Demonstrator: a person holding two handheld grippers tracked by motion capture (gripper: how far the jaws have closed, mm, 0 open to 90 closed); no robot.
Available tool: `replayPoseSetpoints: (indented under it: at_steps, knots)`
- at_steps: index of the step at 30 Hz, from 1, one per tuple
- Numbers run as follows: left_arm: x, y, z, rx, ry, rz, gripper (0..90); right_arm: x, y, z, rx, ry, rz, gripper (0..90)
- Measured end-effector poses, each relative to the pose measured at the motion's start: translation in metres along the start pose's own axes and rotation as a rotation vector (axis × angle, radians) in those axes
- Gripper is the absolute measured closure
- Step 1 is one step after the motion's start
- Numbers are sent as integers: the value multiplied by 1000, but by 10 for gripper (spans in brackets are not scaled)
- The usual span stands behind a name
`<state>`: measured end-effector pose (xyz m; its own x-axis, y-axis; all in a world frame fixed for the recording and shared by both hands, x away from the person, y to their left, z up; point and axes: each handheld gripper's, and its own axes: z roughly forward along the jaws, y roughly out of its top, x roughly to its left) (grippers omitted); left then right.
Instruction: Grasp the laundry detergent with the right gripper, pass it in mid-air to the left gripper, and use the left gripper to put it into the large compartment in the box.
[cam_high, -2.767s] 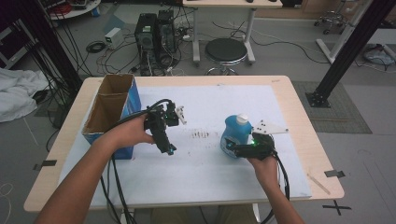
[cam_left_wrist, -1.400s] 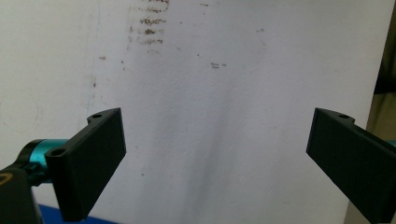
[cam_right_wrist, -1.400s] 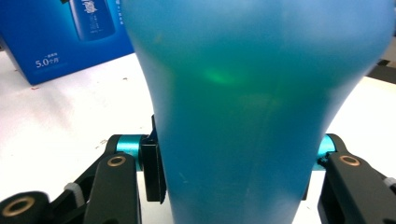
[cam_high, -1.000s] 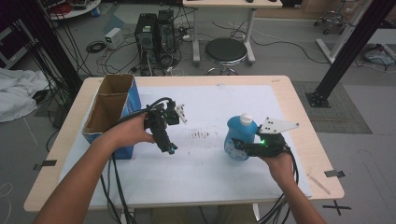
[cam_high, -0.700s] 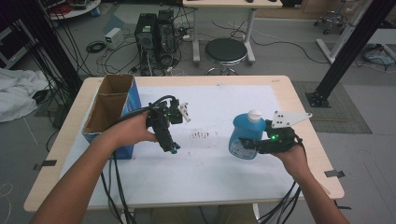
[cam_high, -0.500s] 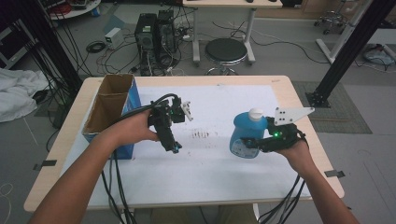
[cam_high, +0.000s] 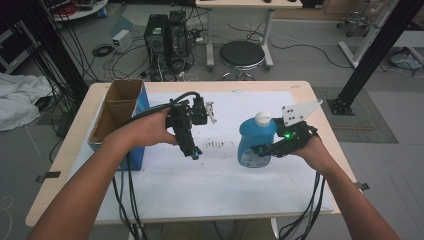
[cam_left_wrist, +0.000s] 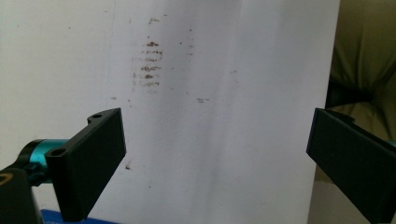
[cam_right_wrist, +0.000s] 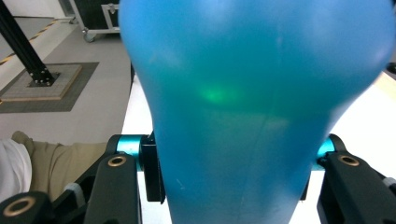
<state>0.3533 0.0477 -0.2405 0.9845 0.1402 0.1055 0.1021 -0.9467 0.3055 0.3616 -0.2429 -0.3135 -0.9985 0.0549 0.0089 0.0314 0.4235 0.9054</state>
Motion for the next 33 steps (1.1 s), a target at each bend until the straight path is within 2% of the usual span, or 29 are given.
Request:
replayPoseSetpoints:
  at_steps: [5,14,18,33]
  knots:
    - [0,9,-5,3,-6,14,47,-1,1,14,-8,21,-15,452]
    - [-1,25,-9,15,-46,40,47,-2,1,33,-16,19,-13,453]
    - [0,32,-10,18,-62,53,47,0,3,44,-2,22,-14,453]
    - [0,46,-17,19,-74,64,47,1,18,74,22,50,-27,453]
